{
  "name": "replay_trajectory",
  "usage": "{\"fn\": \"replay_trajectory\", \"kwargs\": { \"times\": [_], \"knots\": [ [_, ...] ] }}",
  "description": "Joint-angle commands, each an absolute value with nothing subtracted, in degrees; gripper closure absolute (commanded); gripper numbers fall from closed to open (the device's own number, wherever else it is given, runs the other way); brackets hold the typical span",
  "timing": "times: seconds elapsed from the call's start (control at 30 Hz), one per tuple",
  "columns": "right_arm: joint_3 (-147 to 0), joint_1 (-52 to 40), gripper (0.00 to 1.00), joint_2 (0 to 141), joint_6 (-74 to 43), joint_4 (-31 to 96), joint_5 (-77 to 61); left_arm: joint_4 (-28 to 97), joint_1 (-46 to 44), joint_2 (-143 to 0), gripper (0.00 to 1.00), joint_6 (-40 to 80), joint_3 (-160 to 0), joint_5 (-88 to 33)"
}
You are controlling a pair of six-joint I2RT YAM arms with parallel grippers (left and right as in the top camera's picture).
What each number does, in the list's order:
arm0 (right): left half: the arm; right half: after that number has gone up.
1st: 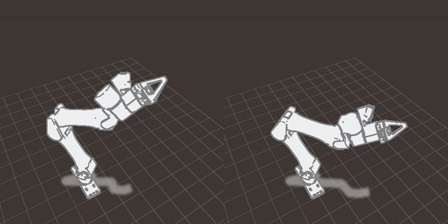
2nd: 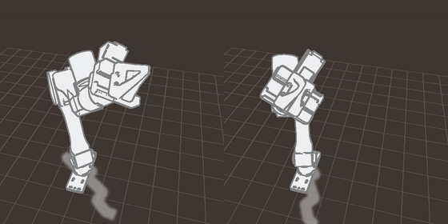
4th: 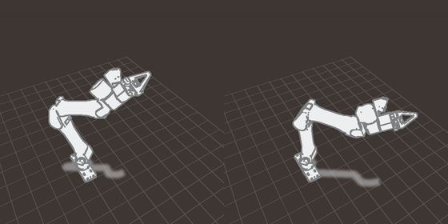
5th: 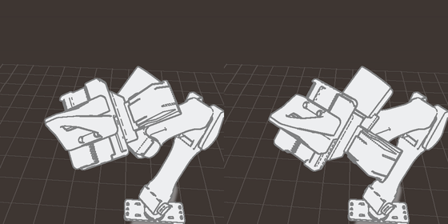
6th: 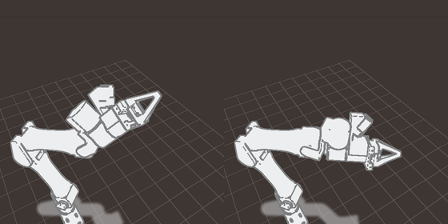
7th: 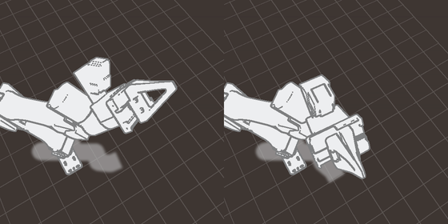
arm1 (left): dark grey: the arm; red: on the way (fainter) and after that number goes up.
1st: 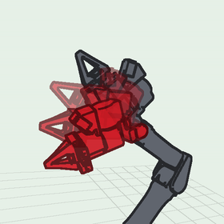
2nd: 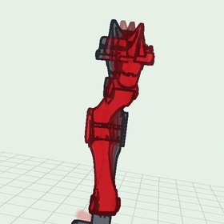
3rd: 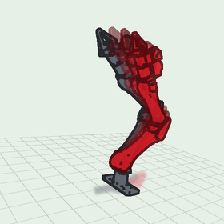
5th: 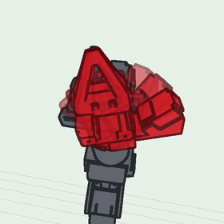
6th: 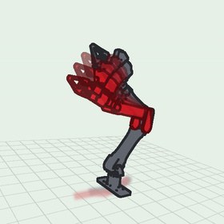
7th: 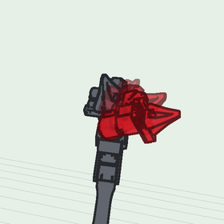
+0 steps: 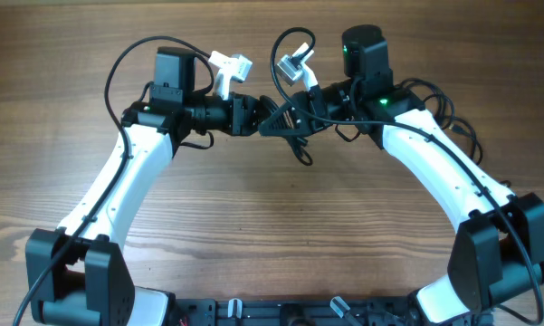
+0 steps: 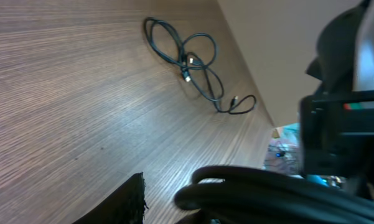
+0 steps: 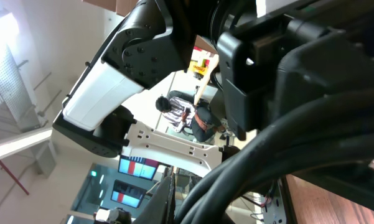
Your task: Untangle cables
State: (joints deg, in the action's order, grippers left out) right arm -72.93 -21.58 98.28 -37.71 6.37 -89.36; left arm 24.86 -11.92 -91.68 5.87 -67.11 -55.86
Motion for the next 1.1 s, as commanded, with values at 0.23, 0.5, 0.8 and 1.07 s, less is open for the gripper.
{"fn": "replay_trajectory", "kwargs": {
  "times": [0.23,0.5,0.8,1.07],
  "knots": [
    [-74.1,-21.7,0.88,97.5,-37.5,6.2,-92.9,28.1,-13.3,-92.4,0.65,2.3,-66.5,-52.0],
    [-74.1,-21.7,0.87,97.5,-37.5,6.2,-92.9,30.7,-14.3,-92.6,0.96,-1.3,-66.3,-51.3],
    [-74.1,-21.7,0.87,97.5,-37.5,6.2,-92.9,31.4,-14.3,-92.6,0.77,-1.1,-66.3,-47.5],
    [-74.1,-21.7,0.87,97.5,-37.5,6.2,-92.9,30.1,-14.4,-92.6,0.58,-1.1,-66.3,-47.5]
  ]
}}
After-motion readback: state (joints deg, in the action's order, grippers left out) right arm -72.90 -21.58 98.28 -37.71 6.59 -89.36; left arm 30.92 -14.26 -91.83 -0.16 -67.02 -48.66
